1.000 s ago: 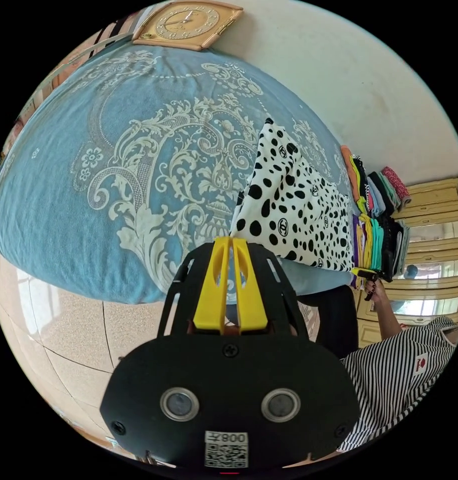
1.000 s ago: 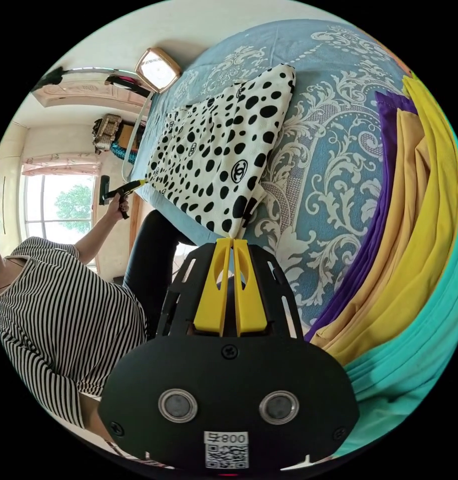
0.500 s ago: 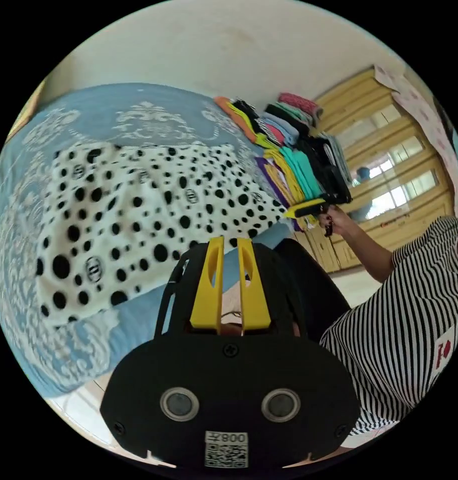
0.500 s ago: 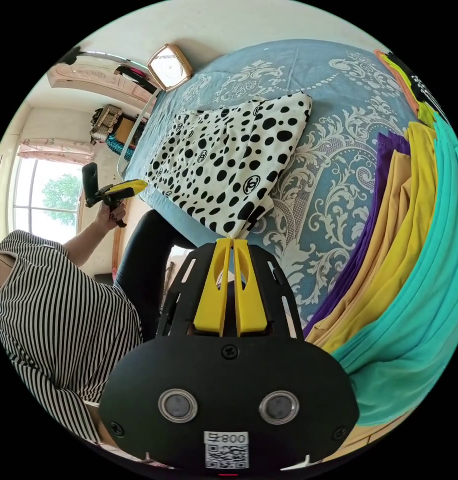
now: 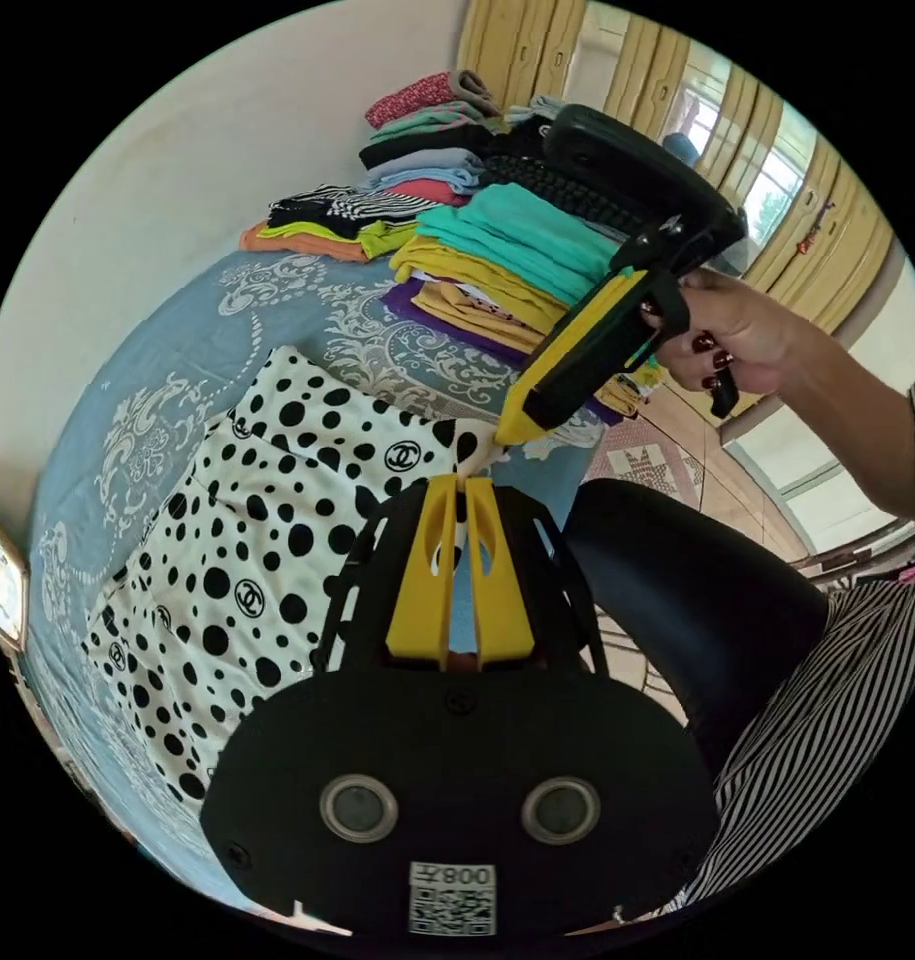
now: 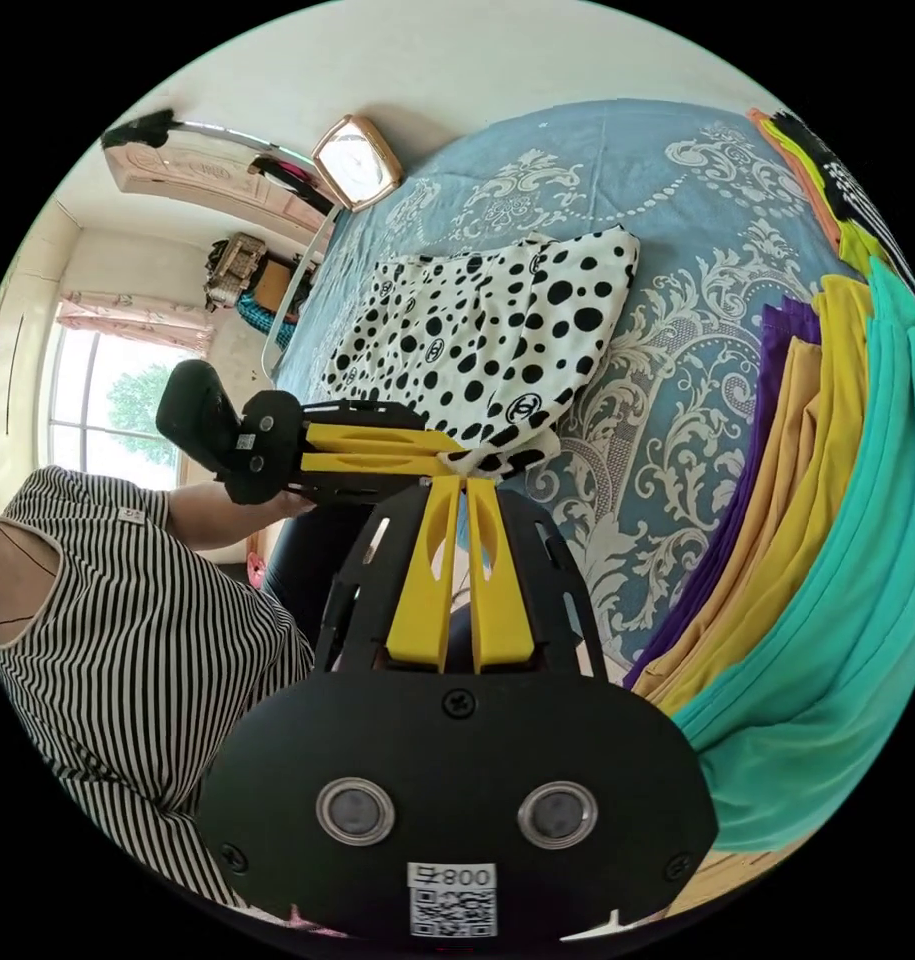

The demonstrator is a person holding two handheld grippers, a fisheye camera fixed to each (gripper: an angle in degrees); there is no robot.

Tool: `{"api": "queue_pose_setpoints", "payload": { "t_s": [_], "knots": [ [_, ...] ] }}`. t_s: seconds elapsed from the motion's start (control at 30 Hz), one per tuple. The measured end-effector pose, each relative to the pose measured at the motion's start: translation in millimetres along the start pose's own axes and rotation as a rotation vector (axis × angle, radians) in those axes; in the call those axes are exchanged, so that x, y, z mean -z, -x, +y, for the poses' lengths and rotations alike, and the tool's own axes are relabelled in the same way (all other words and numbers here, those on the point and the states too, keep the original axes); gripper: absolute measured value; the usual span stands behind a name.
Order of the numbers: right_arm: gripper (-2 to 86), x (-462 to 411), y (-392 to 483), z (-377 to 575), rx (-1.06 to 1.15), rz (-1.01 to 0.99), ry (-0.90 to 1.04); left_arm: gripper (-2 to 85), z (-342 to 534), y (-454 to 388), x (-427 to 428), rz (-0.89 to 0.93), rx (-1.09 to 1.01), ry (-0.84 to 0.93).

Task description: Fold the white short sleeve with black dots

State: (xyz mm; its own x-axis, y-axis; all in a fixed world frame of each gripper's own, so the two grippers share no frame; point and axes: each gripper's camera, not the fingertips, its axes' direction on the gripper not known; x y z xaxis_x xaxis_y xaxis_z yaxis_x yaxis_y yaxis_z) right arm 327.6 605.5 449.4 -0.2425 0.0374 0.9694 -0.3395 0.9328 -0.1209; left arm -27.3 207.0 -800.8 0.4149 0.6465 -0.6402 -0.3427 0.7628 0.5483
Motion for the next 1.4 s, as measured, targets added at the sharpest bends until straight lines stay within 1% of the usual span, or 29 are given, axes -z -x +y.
{"api": "queue_pose_setpoints", "payload": {
  "t_s": [0.13, 0.17, 0.3, 0.37, 0.53, 0.8, 1.03, 1.2, 1.4],
  "knots": [
    [3.6, 26.4, -36.8, -4.8, -0.104, 0.015, -0.161, 1.5, 17.9, 10.7, -1.1, 0.03, 0.113, -0.055],
    [5.1, 30.4, -51.7, -10.2, -0.138, -0.011, -0.202, 1.4, 22.5, 13.2, -1.6, 0.047, 0.137, -0.07],
    [8.0, 22.2, -97.2, -38.2, -0.23, -0.055, -0.246, 1.3, 33.4, 13.3, -6.4, 0.056, 0.174, -0.096],
    [8.5, 13.6, -125.3, -57.2, -0.275, -0.114, -0.277, 1.3, 36.8, 11.7, -11.0, 0.065, 0.179, -0.099],
    [8.9, -4.9, -169.4, -90.0, -0.351, -0.104, -0.291, 1.3, 41.3, 7.2, -24.1, 0.092, 0.18, -0.089],
    [7.6, -24.0, -217.5, -132.0, -0.358, -0.087, -0.281, 1.3, 42.9, 8.5, -24.6, 0.133, 0.172, -0.093],
    [6.8, -43.0, -240.2, -160.7, -0.305, -0.063, -0.258, 1.3, 42.8, 16.5, -10.4, 0.165, 0.173, -0.095],
    [3.8, -58.8, -255.9, -164.6, -0.278, -0.075, -0.239, 1.3, 43.3, 32.1, 17.1, 0.184, 0.184, -0.102],
    [2.2, -71.4, -278.2, -151.2, -0.289, -0.116, -0.281, 1.2, 48.1, 62.7, 69.9, 0.209, 0.219, -0.129]
  ]
}}
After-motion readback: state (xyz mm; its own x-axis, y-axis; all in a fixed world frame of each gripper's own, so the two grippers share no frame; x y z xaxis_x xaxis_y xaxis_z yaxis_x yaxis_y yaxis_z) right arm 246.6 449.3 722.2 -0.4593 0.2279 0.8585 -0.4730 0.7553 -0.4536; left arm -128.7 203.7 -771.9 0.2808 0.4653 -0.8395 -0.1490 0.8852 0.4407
